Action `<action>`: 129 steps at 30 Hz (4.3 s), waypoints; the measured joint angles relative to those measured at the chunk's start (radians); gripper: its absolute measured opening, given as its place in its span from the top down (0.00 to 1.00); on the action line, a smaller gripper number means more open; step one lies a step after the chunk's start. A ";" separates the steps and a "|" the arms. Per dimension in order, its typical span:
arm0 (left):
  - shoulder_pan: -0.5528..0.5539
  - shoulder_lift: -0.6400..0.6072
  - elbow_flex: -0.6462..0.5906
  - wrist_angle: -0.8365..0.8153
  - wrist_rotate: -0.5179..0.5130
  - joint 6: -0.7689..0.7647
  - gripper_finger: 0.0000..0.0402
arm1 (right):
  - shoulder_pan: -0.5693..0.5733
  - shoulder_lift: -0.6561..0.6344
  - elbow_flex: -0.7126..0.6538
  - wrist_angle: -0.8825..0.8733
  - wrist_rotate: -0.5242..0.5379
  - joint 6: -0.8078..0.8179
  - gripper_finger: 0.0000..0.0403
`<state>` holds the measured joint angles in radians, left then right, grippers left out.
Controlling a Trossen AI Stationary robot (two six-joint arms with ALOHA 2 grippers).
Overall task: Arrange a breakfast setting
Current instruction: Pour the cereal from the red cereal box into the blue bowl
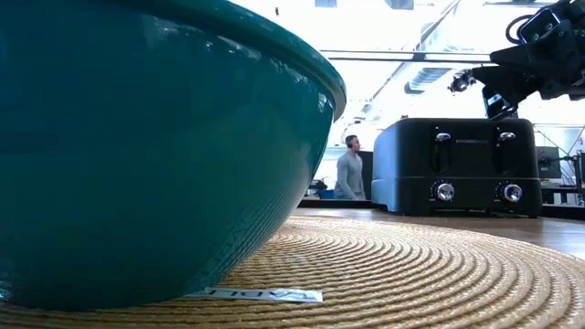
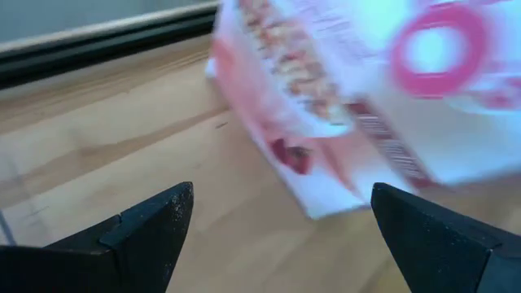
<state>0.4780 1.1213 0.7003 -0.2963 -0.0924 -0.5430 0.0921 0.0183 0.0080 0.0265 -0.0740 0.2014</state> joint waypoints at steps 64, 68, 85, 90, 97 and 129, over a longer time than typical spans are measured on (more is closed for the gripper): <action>-0.482 0.547 0.001 0.634 -0.679 -0.125 0.09 | 0.000 0.000 0.000 0.000 0.000 0.000 0.72; -0.455 0.594 0.001 0.699 -0.679 -0.117 0.09 | 0.000 0.000 0.000 0.000 0.000 0.000 0.72; -0.371 0.758 0.002 0.962 -0.672 -0.021 0.09 | 0.000 0.000 0.000 0.000 0.000 0.000 0.72; -0.348 0.765 0.002 0.962 -0.675 -0.021 0.09 | 0.000 0.000 0.000 0.000 0.000 0.000 0.72; -0.319 0.765 0.002 0.961 -0.676 -0.021 0.09 | 0.000 0.000 0.000 0.000 0.000 0.000 0.72; -0.301 0.764 0.002 0.975 -0.707 0.001 0.67 | 0.000 0.000 0.000 0.000 0.000 0.000 0.72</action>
<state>0.1768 1.8854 0.7025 0.6788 -0.7994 -0.5415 0.0921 0.0185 0.0080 0.0265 -0.0740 0.2014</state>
